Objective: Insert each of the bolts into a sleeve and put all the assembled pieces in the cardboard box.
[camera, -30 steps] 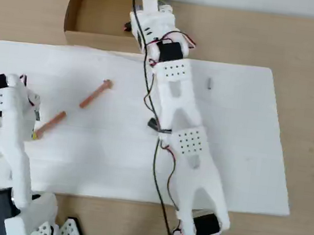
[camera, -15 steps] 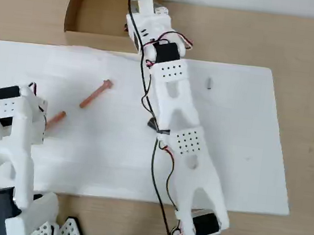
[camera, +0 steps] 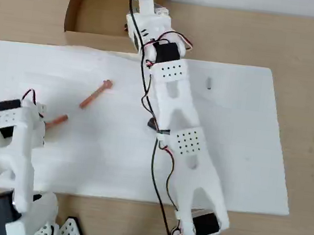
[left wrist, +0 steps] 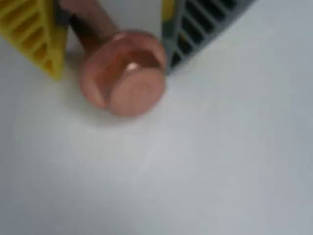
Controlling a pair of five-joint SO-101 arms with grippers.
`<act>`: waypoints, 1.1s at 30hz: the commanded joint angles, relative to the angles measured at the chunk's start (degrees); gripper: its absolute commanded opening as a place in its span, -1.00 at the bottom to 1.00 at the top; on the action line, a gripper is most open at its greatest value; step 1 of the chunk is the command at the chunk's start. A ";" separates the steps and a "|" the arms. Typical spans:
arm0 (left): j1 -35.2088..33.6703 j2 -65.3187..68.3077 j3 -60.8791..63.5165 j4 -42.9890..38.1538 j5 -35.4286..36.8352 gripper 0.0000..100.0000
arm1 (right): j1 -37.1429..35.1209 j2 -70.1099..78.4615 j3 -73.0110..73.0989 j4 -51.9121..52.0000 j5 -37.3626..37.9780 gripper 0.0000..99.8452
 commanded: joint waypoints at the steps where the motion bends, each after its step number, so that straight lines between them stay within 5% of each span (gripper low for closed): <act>1: -0.70 -0.22 0.26 -2.90 -0.53 -0.71 | -0.92 -1.63 -3.30 0.44 -0.53 -0.60; 4: -0.62 -0.22 0.26 -2.99 -2.55 -0.73 | -0.92 -1.63 -3.30 2.46 -0.53 -0.60; 8: -0.62 -0.57 0.18 -3.25 -4.57 -1.00 | -0.84 -1.63 -3.30 2.99 -0.88 -0.60; 15: -0.79 -0.75 -3.52 -2.46 -9.41 -0.99 | -0.92 -1.63 -3.30 3.08 -1.58 -0.60; 20: -0.53 -0.75 -16.00 10.73 -16.44 -0.99 | -1.19 -4.88 -3.30 8.18 -3.16 -0.60; 27: -0.18 -0.75 -46.33 38.86 -39.82 -0.99 | -2.33 -12.88 -3.30 26.81 -9.85 -0.60; 33: -0.35 -0.75 -58.11 46.59 -64.62 -0.99 | -5.32 -20.88 -3.30 49.32 -9.49 -0.60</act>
